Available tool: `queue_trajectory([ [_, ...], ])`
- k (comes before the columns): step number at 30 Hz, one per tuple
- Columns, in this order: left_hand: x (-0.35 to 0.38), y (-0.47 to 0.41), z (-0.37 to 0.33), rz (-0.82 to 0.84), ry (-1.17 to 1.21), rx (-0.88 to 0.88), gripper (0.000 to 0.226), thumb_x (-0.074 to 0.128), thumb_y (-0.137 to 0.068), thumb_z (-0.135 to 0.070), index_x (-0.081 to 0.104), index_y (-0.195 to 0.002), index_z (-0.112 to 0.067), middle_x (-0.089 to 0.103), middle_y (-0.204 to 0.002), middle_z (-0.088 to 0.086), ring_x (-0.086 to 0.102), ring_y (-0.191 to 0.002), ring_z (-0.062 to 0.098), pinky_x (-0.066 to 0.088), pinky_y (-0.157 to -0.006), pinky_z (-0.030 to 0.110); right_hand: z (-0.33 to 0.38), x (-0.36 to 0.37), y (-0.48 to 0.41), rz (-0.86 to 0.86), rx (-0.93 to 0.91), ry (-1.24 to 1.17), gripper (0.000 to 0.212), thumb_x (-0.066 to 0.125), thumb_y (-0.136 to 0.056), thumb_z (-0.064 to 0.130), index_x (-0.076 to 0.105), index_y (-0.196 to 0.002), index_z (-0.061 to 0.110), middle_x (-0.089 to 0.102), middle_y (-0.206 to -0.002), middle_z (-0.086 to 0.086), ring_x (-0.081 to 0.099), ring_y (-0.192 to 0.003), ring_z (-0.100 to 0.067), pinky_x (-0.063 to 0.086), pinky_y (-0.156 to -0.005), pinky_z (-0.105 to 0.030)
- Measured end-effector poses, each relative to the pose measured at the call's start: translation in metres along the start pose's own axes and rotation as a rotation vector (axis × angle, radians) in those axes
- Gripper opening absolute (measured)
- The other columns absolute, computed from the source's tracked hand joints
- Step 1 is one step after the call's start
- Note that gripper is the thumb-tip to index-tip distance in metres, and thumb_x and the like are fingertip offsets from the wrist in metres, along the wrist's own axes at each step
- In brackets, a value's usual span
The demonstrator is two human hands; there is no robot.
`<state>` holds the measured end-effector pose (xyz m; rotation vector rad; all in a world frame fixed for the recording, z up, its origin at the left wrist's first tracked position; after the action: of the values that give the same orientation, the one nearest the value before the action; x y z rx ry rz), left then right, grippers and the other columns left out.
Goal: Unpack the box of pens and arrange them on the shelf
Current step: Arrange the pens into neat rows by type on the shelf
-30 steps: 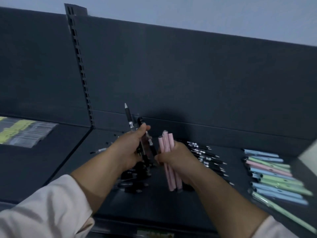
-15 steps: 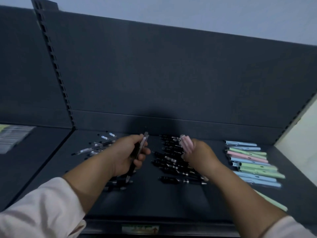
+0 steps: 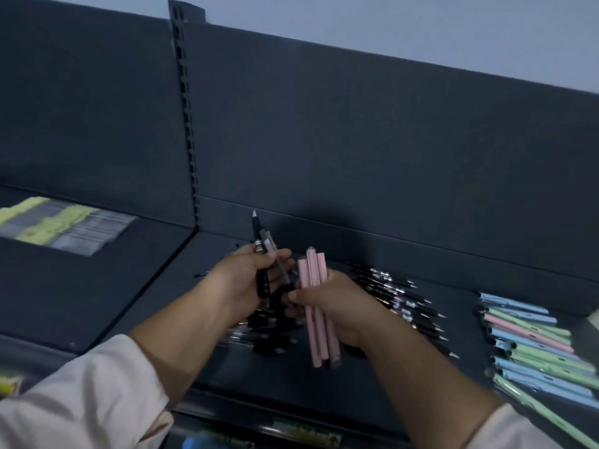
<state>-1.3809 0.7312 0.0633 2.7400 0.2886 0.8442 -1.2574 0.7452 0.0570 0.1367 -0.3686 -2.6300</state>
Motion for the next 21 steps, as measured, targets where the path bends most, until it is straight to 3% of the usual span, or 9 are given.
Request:
queue_trajectory([
  [3,-0.026,0.005,-0.006,-0.08,-0.132,0.016,0.017,0.045,-0.098,-0.007,0.058,-0.092,-0.014,0.07,-0.085,0.005,0.064,-0.072,0.019,0.048,-0.061,0.03,0.003,0.003,-0.01,-0.055,-0.005,0.136,0.018,0.071,-0.077,-0.003,0.06,-0.085,0.009,0.066,-0.071,-0.006,0.066,-0.061,-0.018,0.053,-0.059,-0.027],
  [7,-0.068,0.01,-0.018,-0.263,-0.316,0.042,0.014,0.047,-0.1,-0.02,0.061,-0.1,-0.023,0.057,-0.066,0.0,0.049,-0.051,0.01,0.036,-0.043,0.017,0.012,-0.004,-0.029,-0.166,-0.094,0.582,0.019,0.072,-0.075,0.005,0.057,-0.079,0.016,0.061,-0.074,0.0,0.057,-0.063,-0.013,0.046,-0.058,-0.022],
  [10,-0.097,0.015,-0.032,-0.364,-0.453,0.066,0.015,0.047,-0.099,-0.027,0.061,-0.102,-0.021,0.046,-0.064,-0.001,0.037,-0.052,0.011,0.03,-0.046,0.02,0.017,0.001,-0.042,-0.172,-0.149,0.935,0.019,0.069,-0.076,0.011,0.053,-0.076,0.021,0.058,-0.078,0.001,0.054,-0.072,-0.017,0.037,-0.056,-0.022],
  [12,-0.108,0.019,-0.039,-0.402,-0.49,0.069,0.02,0.045,-0.1,-0.026,0.062,-0.095,-0.016,0.047,-0.065,0.001,0.038,-0.054,0.013,0.031,-0.048,0.023,0.018,0.007,-0.047,-0.16,-0.175,1.039,0.028,0.067,-0.078,0.012,0.043,-0.07,0.025,0.054,-0.078,0.002,0.051,-0.072,-0.018,0.032,-0.051,-0.021],
  [14,-0.112,0.022,-0.043,-0.423,-0.506,0.065,0.018,0.047,-0.097,-0.019,0.062,-0.092,-0.012,0.049,-0.067,0.003,0.041,-0.056,0.015,0.033,-0.05,0.025,0.016,0.014,-0.053,-0.155,-0.201,1.047,0.029,0.066,-0.079,0.012,0.042,-0.073,0.026,0.053,-0.079,0.002,0.051,-0.074,-0.018,0.031,-0.051,-0.02],
  [18,-0.109,0.021,-0.044,-0.346,-0.646,0.124,0.015,0.051,-0.096,-0.015,0.062,-0.085,-0.014,0.053,-0.071,0.0,0.047,-0.065,0.015,0.04,-0.061,0.026,0.015,0.014,-0.058,-0.177,-0.21,0.94,0.016,0.067,-0.08,0.013,0.057,-0.092,0.014,0.062,-0.089,-0.003,0.059,-0.081,-0.021,0.043,-0.067,-0.025],
  [21,-0.093,0.019,-0.04,-0.237,-0.838,0.195,0.014,0.054,-0.096,-0.014,0.066,-0.093,-0.018,0.061,-0.077,-0.004,0.053,-0.073,0.011,0.043,-0.067,0.024,0.022,0.001,-0.054,-0.234,-0.18,0.6,0.015,0.07,-0.08,0.007,0.061,-0.091,0.012,0.063,-0.083,-0.004,0.059,-0.072,-0.017,0.045,-0.067,-0.024],
])
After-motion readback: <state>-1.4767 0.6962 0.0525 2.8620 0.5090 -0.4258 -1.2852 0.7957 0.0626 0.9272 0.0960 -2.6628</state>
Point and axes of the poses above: each hand's wrist, its own y-axis away from the middle knuckle, its own x-axis out of the palm, z = x × y, the point moved 7 cm from there along -y, towards the middle knuckle
